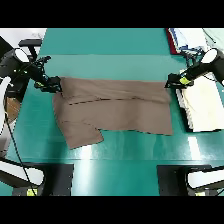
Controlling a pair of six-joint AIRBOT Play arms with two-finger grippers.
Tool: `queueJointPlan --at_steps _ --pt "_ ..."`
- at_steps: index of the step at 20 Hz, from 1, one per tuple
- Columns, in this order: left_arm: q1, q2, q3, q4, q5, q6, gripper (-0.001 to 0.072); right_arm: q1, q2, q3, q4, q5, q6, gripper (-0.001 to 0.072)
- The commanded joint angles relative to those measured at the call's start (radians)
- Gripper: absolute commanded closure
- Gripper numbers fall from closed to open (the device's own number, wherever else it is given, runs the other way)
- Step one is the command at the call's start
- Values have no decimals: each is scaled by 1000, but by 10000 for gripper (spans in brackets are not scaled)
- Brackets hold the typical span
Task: Fold the shirts.
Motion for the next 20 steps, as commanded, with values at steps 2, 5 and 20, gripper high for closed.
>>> queueJointPlan --at_steps 2,5,20 --pt "0 191 -169 95 13 -26 292 -32 127 -47 50 63 -26 284" --pt "0 414 -482 78 76 -24 265 -32 267 -152 51 71 -26 282" --pt "0 632 -1038 -268 349 5 385 -16 468 -394 80 -8 -26 283"
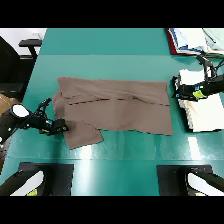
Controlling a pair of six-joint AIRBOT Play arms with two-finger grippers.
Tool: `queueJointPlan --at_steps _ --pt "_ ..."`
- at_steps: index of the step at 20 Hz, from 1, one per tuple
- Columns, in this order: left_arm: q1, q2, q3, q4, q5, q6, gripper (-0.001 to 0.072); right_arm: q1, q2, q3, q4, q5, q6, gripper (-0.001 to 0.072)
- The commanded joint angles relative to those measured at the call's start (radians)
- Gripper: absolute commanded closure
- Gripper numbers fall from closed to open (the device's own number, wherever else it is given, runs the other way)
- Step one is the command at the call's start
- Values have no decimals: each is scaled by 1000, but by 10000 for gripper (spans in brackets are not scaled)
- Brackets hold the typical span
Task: Fold the shirts.
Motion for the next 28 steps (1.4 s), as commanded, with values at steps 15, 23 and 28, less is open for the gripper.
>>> queueJointPlan --at_steps 15,23,28 --pt "-1 176 52 -72 -95 63 683 -335 74 -637 144 -22 -45 204" --pt "-1 176 52 -72 -95 63 682 -289 74 -632 250 -179 -73 525" --pt "-1 185 113 40 -217 39 685 -153 76 -506 137 -76 -92 697"
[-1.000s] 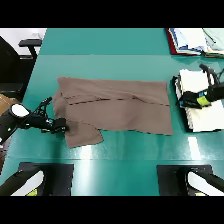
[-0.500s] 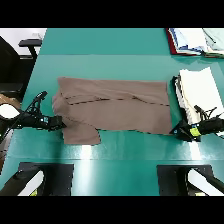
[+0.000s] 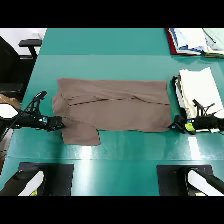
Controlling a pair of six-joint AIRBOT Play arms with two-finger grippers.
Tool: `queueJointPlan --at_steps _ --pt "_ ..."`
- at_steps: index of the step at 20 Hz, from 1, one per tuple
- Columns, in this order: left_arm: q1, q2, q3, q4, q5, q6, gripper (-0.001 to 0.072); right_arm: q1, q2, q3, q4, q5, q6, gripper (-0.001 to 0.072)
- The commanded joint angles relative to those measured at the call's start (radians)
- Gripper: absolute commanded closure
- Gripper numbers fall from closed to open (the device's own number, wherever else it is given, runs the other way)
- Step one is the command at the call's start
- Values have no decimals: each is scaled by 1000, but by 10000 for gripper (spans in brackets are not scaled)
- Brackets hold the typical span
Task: Fold the shirts.
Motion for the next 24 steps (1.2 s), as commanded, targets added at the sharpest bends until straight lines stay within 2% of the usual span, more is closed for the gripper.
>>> queueJointPlan --at_steps 1,4,7,9,12,17,22,23,24 --pt "1 29 52 113 -114 -23 685 79 19 106 -130 150 -1 697" --pt "1 186 57 142 -217 -72 684 93 150 175 -294 313 29 696" --pt "1 239 95 127 -315 -119 684 68 269 233 -329 396 60 696" --pt "1 226 136 117 -266 -120 684 67 277 282 -327 380 70 697" --pt "1 128 198 123 -116 -67 684 67 133 402 -287 317 69 697" --pt "1 -181 309 119 89 31 682 83 -233 629 -151 237 44 697" --pt "1 -415 392 115 203 43 680 148 -488 813 -133 227 44 694" --pt "1 -436 403 115 203 40 678 151 -516 852 -133 227 44 682" --pt "1 -439 404 115 208 40 556 151 -534 886 -124 233 43 536"
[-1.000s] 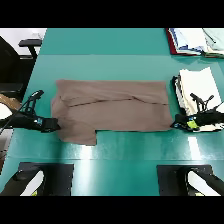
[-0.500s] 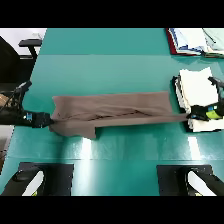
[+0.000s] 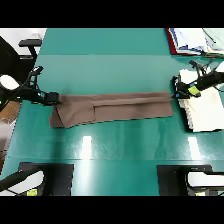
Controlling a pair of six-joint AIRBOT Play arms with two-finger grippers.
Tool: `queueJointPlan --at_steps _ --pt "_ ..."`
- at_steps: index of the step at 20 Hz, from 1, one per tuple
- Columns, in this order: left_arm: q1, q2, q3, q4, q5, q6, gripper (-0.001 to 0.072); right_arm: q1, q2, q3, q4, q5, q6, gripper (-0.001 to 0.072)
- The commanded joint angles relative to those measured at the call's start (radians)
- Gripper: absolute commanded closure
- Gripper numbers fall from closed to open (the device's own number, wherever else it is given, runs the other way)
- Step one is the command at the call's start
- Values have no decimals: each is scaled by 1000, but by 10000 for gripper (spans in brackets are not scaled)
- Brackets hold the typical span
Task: Fold the shirts.
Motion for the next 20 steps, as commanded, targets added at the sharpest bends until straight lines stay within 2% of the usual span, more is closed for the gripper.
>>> queueJointPlan --at_steps 1,2,3,5,7,8,9,12,16,17,18,19,20 --pt "1 -77 37 -6 49 -10 319 8 -105 126 44 1 -3 373" --pt "1 -77 52 -5 37 -25 210 -10 -105 145 71 8 -16 344" --pt "1 -77 76 -4 8 -28 215 -29 -99 153 88 24 -40 340" --pt "1 -76 126 -6 -63 -29 216 -74 -71 116 93 64 -55 200" --pt "1 -76 146 -46 -99 -29 218 -120 -53 33 94 79 -58 178" --pt "1 -76 145 -85 -98 -29 367 -137 -53 -10 96 72 -71 178" --pt "1 -76 145 -122 -97 -18 668 -145 -56 -50 95 58 -77 178" --pt "-35 -77 145 -222 -70 1 672 -143 -88 -137 145 20 -107 179" --pt "-200 -77 145 -225 31 -12 681 -86 -159 -154 216 -35 -111 187" --pt "-241 -78 145 -224 58 -30 682 -69 -164 -154 224 -62 -111 220" --pt "-278 -80 145 -225 92 -46 682 -55 -164 -153 224 -90 -111 297" --pt "-314 -90 147 -226 124 -57 682 -40 -163 -153 223 -108 -111 419" --pt "-347 -106 148 -228 156 -60 682 -33 -161 -153 223 -111 -118 580"
